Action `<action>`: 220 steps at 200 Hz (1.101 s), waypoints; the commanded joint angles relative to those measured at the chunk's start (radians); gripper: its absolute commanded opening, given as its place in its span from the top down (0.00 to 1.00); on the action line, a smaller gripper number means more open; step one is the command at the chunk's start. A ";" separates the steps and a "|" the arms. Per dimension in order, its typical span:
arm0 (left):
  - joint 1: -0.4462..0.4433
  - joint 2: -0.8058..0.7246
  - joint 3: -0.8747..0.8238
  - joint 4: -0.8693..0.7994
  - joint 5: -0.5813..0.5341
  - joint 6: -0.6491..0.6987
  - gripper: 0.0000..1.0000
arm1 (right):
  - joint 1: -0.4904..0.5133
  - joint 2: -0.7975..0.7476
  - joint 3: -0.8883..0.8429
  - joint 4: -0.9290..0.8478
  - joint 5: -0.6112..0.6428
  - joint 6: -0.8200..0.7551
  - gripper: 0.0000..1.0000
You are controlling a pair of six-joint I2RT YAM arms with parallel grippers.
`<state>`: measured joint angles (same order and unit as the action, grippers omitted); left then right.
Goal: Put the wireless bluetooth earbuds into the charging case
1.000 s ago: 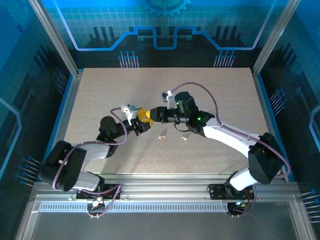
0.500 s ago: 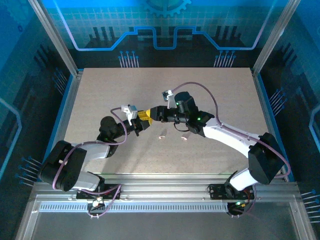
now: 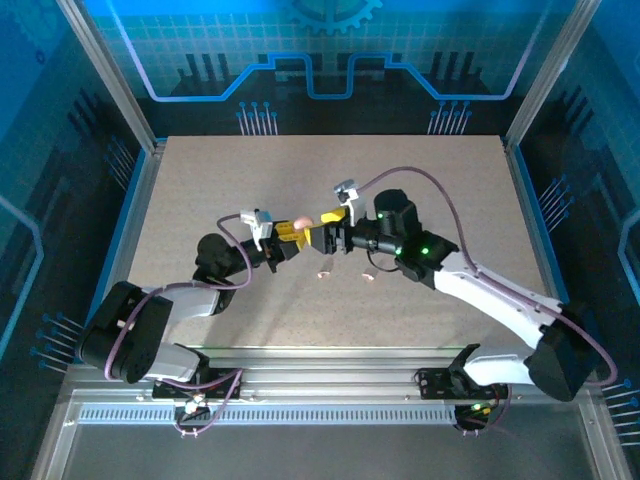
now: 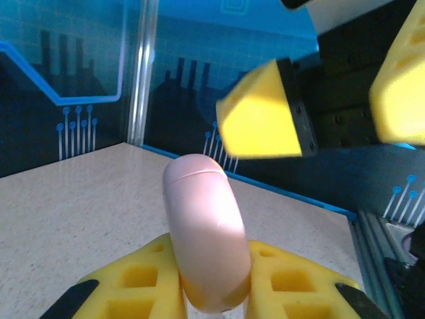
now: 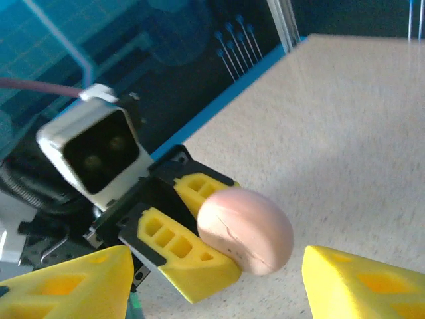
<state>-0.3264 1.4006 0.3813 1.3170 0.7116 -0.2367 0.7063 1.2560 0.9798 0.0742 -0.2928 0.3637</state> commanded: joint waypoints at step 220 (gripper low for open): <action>-0.002 -0.045 0.046 0.084 0.156 -0.013 0.82 | -0.168 0.392 0.550 -0.754 -0.664 -1.045 0.59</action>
<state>-0.3264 1.3808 0.4042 1.3602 0.8368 -0.2565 0.5301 1.6196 1.4807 -0.6060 -0.8925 -0.6277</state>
